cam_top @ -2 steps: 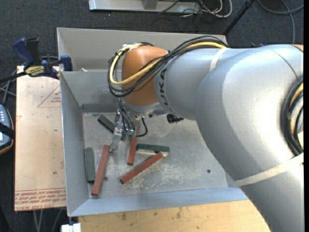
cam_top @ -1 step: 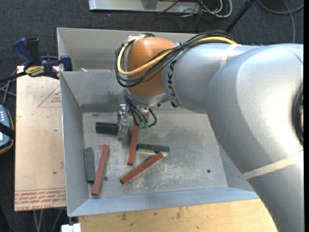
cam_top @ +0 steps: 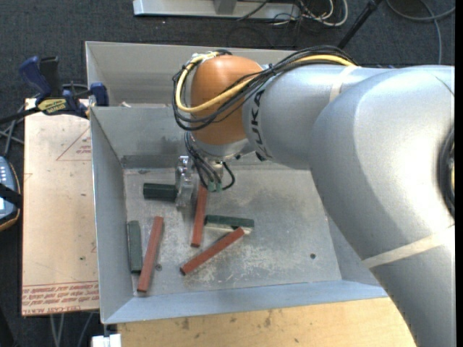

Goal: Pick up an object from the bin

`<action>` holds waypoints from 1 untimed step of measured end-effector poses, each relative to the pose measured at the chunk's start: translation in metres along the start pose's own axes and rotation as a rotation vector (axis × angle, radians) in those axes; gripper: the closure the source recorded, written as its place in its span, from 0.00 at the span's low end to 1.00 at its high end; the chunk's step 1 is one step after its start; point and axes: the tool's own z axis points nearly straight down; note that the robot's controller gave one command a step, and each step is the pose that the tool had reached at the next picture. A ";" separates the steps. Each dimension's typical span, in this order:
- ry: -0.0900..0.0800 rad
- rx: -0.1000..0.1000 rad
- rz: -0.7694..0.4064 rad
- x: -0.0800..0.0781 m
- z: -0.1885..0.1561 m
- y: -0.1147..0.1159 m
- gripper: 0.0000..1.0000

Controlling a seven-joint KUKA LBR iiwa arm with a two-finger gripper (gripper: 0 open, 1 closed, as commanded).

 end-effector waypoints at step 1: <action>0.001 0.000 0.000 0.000 -0.001 0.000 1.00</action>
Offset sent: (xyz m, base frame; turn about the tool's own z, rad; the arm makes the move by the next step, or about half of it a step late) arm -0.0001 0.0002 0.0695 0.0000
